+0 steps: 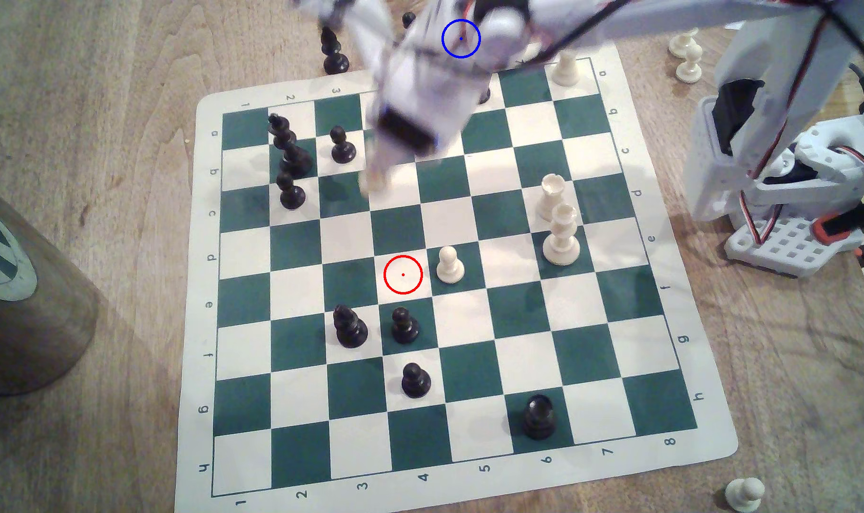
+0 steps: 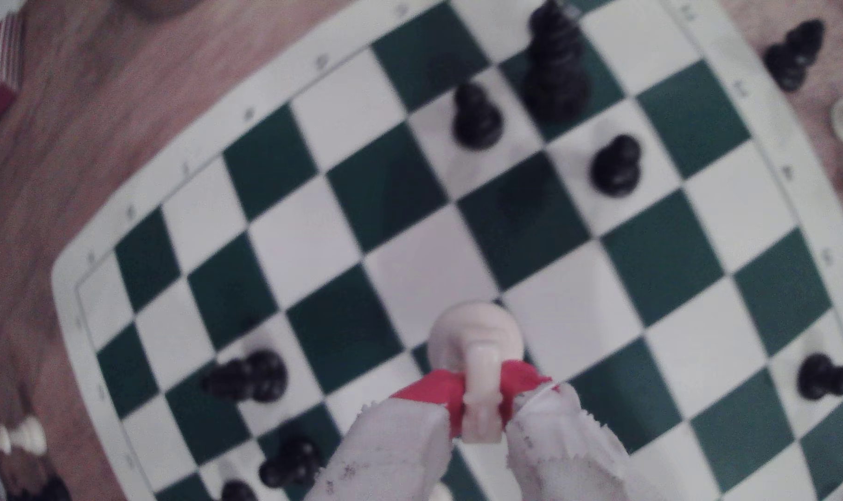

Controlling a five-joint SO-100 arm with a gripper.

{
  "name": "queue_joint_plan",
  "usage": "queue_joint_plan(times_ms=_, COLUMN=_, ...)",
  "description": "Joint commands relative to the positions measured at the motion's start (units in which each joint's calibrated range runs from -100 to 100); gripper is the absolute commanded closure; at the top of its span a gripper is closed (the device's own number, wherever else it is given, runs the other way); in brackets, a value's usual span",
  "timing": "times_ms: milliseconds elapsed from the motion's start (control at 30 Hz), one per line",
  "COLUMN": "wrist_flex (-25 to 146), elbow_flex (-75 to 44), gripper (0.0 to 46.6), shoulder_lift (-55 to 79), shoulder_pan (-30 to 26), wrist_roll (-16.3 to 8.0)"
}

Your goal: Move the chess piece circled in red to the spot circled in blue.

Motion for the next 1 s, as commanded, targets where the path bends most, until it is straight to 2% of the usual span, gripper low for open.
queue_joint_plan(times_ms=0, wrist_flex=1.6, elbow_flex=-1.8, gripper=46.4, shoulder_lift=-7.2, shoulder_pan=8.7, wrist_roll=2.8)
queue_joint_plan(times_ms=233, wrist_flex=0.3, elbow_flex=1.3, gripper=46.4, shoulder_lift=-5.2, shoulder_pan=21.2, wrist_roll=6.6)
queue_joint_plan(times_ms=500, wrist_flex=-0.4, elbow_flex=0.9, gripper=46.4, shoulder_lift=-1.7, shoulder_pan=26.5, wrist_roll=8.8)
queue_joint_plan(times_ms=767, wrist_flex=-6.1, elbow_flex=-1.9, gripper=46.4, shoulder_lift=10.1, shoulder_pan=29.9, wrist_roll=11.2)
queue_joint_plan(times_ms=967, wrist_flex=-8.8, elbow_flex=-5.7, gripper=46.4, shoulder_lift=18.1, shoulder_pan=30.9, wrist_roll=11.6)
